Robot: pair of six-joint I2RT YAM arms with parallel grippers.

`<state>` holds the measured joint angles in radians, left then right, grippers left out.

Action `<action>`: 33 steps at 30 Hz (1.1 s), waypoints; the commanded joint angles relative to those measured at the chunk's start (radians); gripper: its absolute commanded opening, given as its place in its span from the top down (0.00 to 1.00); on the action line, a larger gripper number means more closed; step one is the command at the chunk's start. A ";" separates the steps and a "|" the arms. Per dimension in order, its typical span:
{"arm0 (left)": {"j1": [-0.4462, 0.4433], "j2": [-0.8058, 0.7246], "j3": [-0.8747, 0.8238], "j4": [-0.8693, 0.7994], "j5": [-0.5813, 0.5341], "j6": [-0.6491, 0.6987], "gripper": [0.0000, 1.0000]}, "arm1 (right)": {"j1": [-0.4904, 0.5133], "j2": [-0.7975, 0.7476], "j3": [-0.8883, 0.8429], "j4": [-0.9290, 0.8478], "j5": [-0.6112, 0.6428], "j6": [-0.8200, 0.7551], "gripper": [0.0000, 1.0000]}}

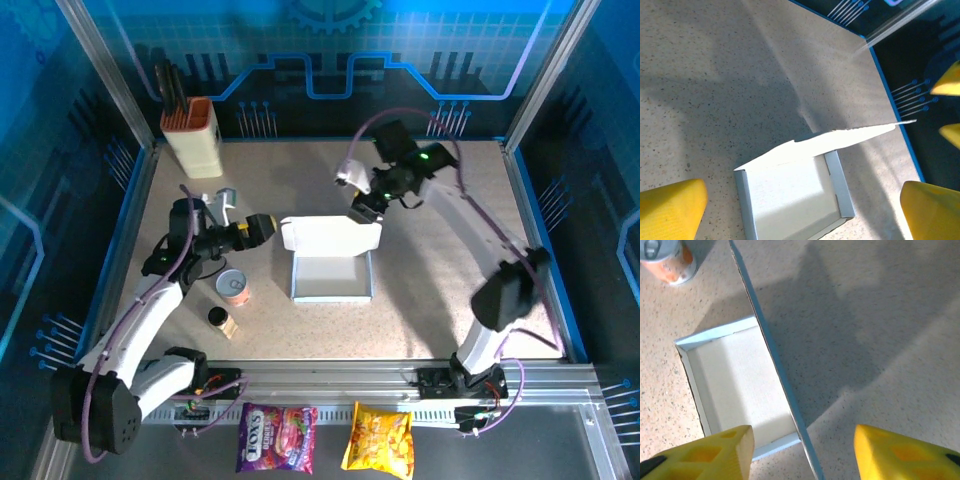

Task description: Fold the paper box

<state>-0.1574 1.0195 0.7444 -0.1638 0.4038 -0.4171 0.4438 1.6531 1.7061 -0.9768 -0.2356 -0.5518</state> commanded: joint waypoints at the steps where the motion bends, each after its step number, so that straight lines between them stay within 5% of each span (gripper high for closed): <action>1: -0.026 -0.005 -0.002 0.056 -0.083 0.078 0.00 | -0.063 -0.157 -0.215 0.289 -0.103 0.217 0.42; 7: -0.073 0.008 -0.080 0.192 -0.106 0.141 0.00 | -0.180 -0.402 -0.617 0.628 -0.220 0.381 0.39; 17: -0.094 0.085 -0.146 0.324 -0.077 0.143 0.07 | -0.276 -0.444 -0.926 0.888 -0.315 0.492 0.41; 27: -0.096 0.145 -0.298 0.634 -0.005 0.189 0.23 | -0.312 -0.342 -1.053 1.206 -0.419 0.554 0.50; 33: -0.095 0.174 -0.365 0.803 0.008 0.214 0.33 | -0.312 -0.303 -1.045 1.241 -0.424 0.570 0.52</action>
<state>-0.2481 1.1767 0.3836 0.4953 0.3756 -0.2405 0.1417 1.3338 0.6575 0.1944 -0.6266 -0.0010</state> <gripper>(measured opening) 0.680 0.486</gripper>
